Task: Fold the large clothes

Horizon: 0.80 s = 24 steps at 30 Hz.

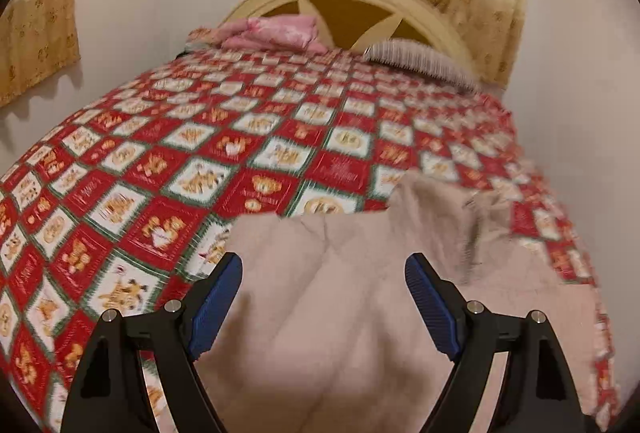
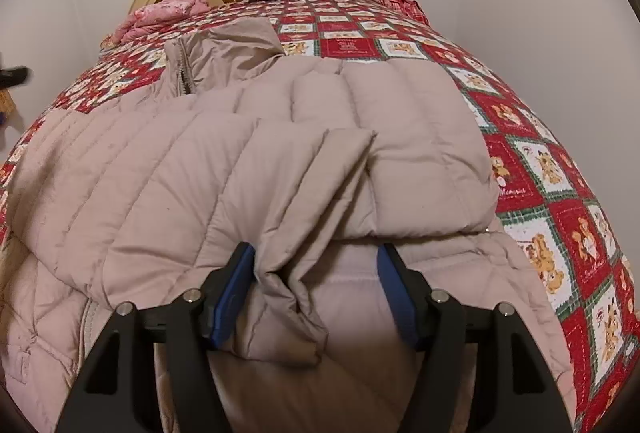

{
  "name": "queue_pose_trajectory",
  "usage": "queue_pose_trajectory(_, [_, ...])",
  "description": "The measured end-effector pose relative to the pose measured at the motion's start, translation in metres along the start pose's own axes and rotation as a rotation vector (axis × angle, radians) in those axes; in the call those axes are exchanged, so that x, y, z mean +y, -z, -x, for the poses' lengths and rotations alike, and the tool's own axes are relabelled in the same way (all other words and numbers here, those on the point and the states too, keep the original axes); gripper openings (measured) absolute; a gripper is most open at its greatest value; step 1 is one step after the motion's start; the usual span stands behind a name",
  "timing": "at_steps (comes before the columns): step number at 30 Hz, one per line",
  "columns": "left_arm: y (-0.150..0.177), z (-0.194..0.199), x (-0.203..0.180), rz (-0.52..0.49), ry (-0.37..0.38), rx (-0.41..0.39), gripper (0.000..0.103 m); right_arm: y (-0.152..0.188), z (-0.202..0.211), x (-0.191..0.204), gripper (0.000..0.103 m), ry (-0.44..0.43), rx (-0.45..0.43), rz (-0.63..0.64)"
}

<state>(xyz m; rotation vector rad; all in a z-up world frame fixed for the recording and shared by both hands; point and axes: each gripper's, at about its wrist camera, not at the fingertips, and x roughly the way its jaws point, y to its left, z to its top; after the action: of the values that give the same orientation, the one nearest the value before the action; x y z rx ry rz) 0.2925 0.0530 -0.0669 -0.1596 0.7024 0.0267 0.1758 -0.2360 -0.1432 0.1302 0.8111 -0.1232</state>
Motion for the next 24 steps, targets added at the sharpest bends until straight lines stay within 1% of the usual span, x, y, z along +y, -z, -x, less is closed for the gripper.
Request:
queue_pose_trajectory(2, [0.022,-0.037,0.001,-0.029,-0.086,0.057,0.084,-0.001,0.003,-0.004,0.067,-0.018,-0.003,-0.015])
queue_pose_trajectory(4, [0.043,-0.057,0.003,-0.044,-0.12,0.085,0.084,-0.002,0.01,-0.008,0.067,-0.035,-0.005,-0.03])
queue_pose_trajectory(5, [0.05,-0.058,0.006,-0.035,-0.12,0.073,0.084,-0.004,0.017,-0.01,0.067,-0.042,-0.015,-0.036])
queue_pose_trajectory(8, [0.049,-0.051,0.004,-0.033,-0.121,0.045,0.084,-0.022,0.043,-0.01,0.067,-0.047,-0.085,-0.029])
queue_pose_trajectory(10, [0.049,-0.051,0.005,-0.026,-0.115,0.041,0.084,-0.051,0.056,-0.004,0.067,-0.052,-0.138,-0.021])
queue_pose_trajectory(12, [0.048,-0.048,0.011,0.002,-0.085,0.028,0.084,-0.082,0.054,0.003,0.077,-0.085,-0.138,-0.03])
queue_pose_trajectory(14, [0.048,-0.046,0.015,0.023,-0.063,0.02,0.084,-0.123,0.038,0.01,0.083,-0.157,-0.126,-0.107])
queue_pose_trajectory(15, [0.047,-0.046,0.016,0.03,-0.056,0.017,0.084,-0.135,0.029,0.012,0.085,-0.18,-0.117,-0.133])
queue_pose_trajectory(16, [0.047,-0.046,0.017,0.037,-0.051,0.014,0.084,-0.154,0.012,0.019,0.085,-0.213,-0.094,-0.163])
queue_pose_trajectory(18, [0.046,-0.046,0.018,0.048,-0.039,0.009,0.084,-0.183,-0.02,0.03,0.085,-0.229,-0.051,-0.201])
queue_pose_trajectory(20, [0.046,-0.047,0.021,0.064,-0.021,0.005,0.084,-0.208,-0.056,0.043,0.085,-0.218,-0.004,-0.213])
queue_pose_trajectory(23, [0.044,-0.049,0.026,0.095,0.005,0.004,0.084,-0.235,-0.108,0.066,0.085,-0.133,0.072,-0.184])
queue_pose_trajectory(24, [0.044,-0.05,0.027,0.101,0.01,0.005,0.084,-0.238,-0.118,0.069,0.085,-0.114,0.089,-0.181])
